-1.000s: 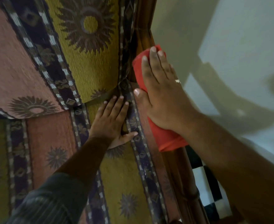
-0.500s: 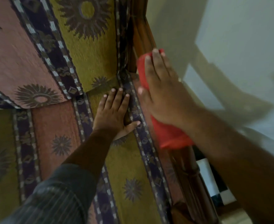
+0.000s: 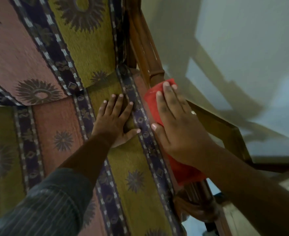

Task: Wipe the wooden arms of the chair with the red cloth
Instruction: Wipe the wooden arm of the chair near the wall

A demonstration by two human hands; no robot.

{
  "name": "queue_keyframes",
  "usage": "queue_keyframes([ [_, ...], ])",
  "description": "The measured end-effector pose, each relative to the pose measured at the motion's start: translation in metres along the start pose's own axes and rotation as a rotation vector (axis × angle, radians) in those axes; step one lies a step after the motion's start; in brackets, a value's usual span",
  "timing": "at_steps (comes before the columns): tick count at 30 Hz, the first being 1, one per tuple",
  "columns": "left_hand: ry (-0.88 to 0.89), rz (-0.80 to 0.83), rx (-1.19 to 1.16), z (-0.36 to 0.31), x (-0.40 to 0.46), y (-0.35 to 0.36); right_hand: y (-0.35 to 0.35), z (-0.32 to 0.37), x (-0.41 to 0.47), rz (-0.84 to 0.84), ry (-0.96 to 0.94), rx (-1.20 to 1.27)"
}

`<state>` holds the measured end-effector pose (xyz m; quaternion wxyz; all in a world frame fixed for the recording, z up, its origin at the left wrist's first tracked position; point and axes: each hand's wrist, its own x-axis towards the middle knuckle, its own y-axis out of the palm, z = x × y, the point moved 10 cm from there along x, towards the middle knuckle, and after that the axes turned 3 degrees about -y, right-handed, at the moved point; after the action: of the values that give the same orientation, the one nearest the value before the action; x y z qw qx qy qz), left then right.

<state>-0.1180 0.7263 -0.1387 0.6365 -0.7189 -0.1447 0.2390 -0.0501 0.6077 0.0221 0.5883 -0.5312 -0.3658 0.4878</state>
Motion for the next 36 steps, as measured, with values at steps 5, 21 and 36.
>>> queue_keyframes([
  [5,-0.017,-0.006,-0.007,-0.013,-0.015,0.002,-0.006,0.004,0.053,-0.04,-0.093,-0.15],
  [21,-0.07,-0.064,-0.011,-0.016,-0.023,0.005,-0.008,-0.019,0.059,-0.041,0.05,0.14],
  [36,-0.107,-0.054,-0.076,-0.021,-0.039,0.009,-0.007,-0.01,0.018,-0.065,0.024,0.129],
])
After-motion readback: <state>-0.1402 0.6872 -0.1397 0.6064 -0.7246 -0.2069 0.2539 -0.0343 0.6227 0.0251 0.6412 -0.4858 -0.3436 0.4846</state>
